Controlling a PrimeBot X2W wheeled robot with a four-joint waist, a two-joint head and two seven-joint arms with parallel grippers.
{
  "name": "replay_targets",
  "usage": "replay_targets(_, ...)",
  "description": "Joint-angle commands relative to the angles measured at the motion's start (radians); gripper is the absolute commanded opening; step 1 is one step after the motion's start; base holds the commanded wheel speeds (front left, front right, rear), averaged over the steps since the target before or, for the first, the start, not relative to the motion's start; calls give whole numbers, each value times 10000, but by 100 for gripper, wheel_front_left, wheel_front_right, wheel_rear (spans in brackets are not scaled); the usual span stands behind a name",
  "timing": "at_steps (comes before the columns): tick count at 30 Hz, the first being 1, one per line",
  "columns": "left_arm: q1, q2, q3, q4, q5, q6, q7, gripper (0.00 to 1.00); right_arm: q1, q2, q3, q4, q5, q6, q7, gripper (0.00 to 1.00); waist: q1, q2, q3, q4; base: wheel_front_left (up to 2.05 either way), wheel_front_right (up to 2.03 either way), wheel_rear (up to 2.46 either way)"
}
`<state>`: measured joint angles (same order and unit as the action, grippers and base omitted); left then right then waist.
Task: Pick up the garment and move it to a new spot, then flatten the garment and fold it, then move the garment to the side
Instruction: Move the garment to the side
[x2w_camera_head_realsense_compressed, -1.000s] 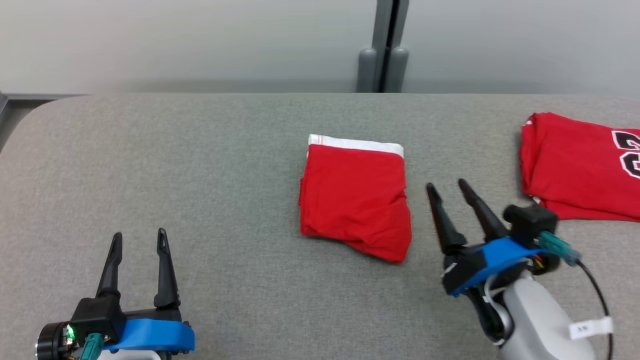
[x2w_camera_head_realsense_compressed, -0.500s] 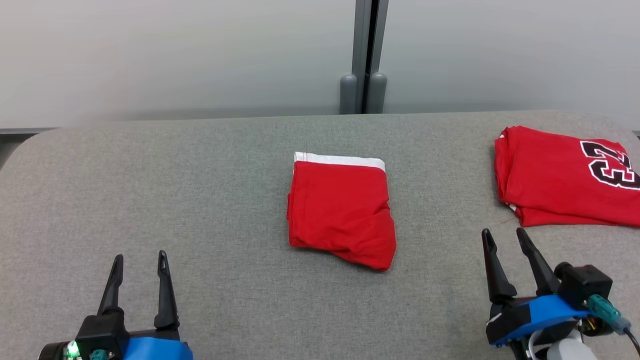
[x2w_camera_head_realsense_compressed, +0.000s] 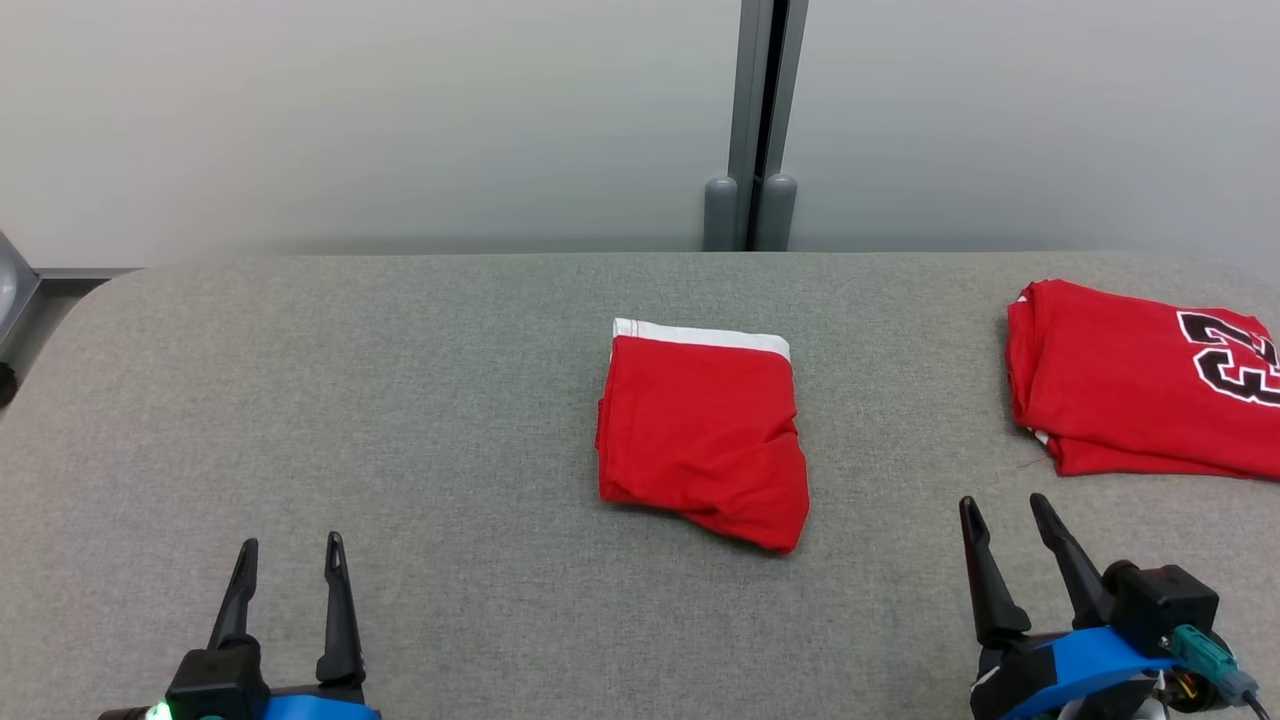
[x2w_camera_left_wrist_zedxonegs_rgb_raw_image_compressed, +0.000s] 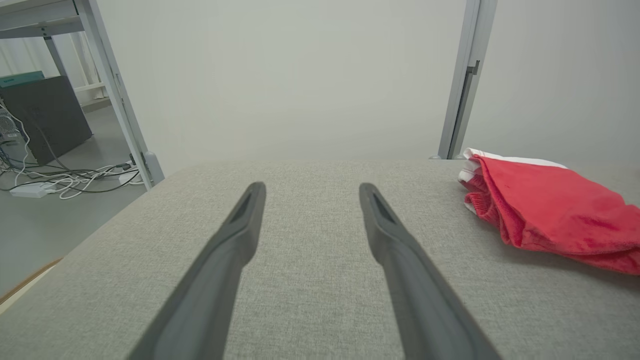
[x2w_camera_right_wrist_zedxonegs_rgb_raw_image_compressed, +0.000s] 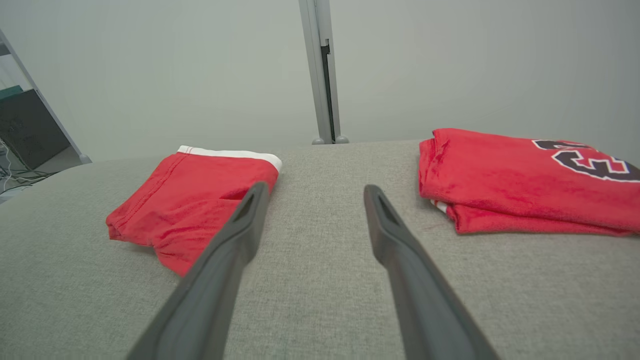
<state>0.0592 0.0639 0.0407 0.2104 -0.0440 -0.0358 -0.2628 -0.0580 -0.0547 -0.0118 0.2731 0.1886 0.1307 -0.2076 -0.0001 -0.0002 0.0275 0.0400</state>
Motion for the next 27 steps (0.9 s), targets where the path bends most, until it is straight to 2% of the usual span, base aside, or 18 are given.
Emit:
replay_targets(1,-94,58,-65,36,4,-4,-24,100,173,24,-19,-95,-43,2,59,100,1,2,-15,6,0,0,0)
replay_targets(18,-37,146,-112,180,-151,100,-24,100,493,43,114,-314,66,2,383,100,1,2,-141,-28,0,0,0)
replay_targets(27,-2,136,-166,161,-247,157,-24,100,20,44,486,-210,92,2,472,100,1,2,-117,-7,0,0,0)
